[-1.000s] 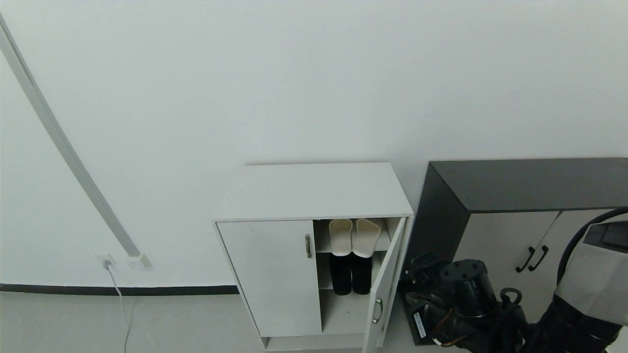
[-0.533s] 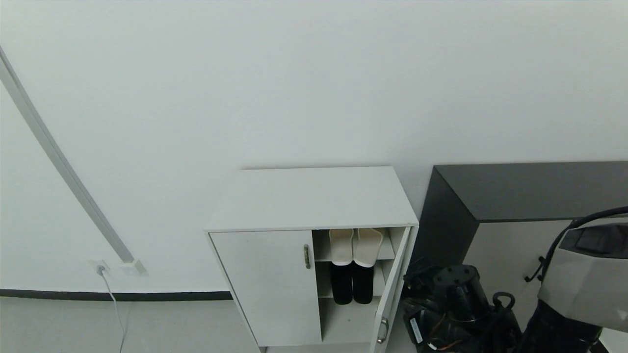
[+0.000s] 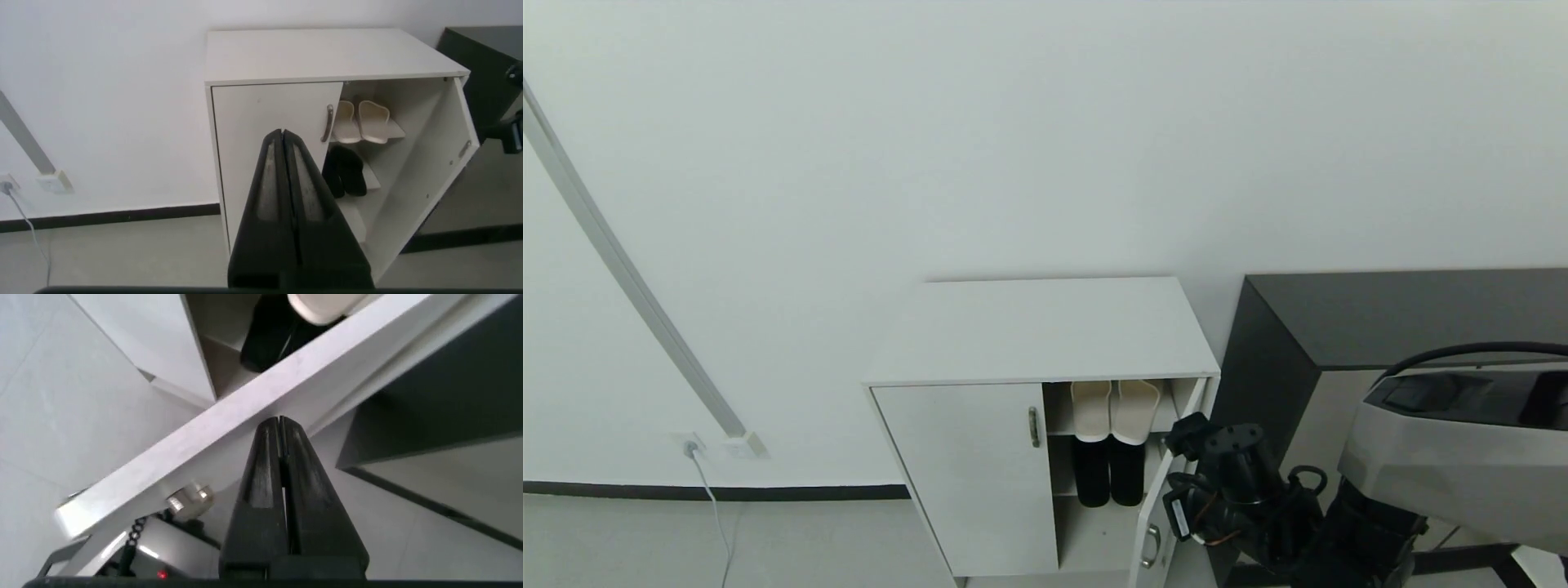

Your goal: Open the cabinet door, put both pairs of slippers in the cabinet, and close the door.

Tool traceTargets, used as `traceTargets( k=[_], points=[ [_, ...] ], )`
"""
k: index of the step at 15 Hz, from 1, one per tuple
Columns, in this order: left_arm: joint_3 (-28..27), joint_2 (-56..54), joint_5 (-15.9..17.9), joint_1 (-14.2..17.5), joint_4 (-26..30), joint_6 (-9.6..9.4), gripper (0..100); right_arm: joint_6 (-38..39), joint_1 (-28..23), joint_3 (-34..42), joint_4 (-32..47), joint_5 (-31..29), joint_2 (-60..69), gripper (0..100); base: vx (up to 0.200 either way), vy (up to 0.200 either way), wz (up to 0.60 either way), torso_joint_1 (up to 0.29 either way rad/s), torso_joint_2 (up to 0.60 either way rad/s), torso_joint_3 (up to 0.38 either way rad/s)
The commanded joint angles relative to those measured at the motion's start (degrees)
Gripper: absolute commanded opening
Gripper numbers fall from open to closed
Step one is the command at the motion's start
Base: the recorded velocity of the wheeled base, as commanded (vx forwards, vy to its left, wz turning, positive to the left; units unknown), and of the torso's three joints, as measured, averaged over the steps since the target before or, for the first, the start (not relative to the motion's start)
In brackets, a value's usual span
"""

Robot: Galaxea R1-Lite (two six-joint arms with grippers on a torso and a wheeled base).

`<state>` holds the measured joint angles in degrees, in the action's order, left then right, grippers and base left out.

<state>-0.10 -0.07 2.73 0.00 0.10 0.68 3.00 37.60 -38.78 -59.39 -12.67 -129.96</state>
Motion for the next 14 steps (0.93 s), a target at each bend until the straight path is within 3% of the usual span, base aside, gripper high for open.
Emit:
traceTargets(
  k=[1, 14],
  points=[
    [0.01, 0.07, -0.01, 0.09, -0.01, 0.02, 0, -0.01, -0.51, -3.5, 0.07, 0.01, -3.72, 0, 0.0, 0.0, 0.0, 0.0, 0.0, 0.0],
    [0.01, 0.07, -0.01, 0.09, -0.01, 0.02, 0, -0.01, -1.47, -21.08, 0.07, -0.34, -12.77, 0, 0.0, 0.0, 0.0, 0.0, 0.0, 0.0]
  ],
)
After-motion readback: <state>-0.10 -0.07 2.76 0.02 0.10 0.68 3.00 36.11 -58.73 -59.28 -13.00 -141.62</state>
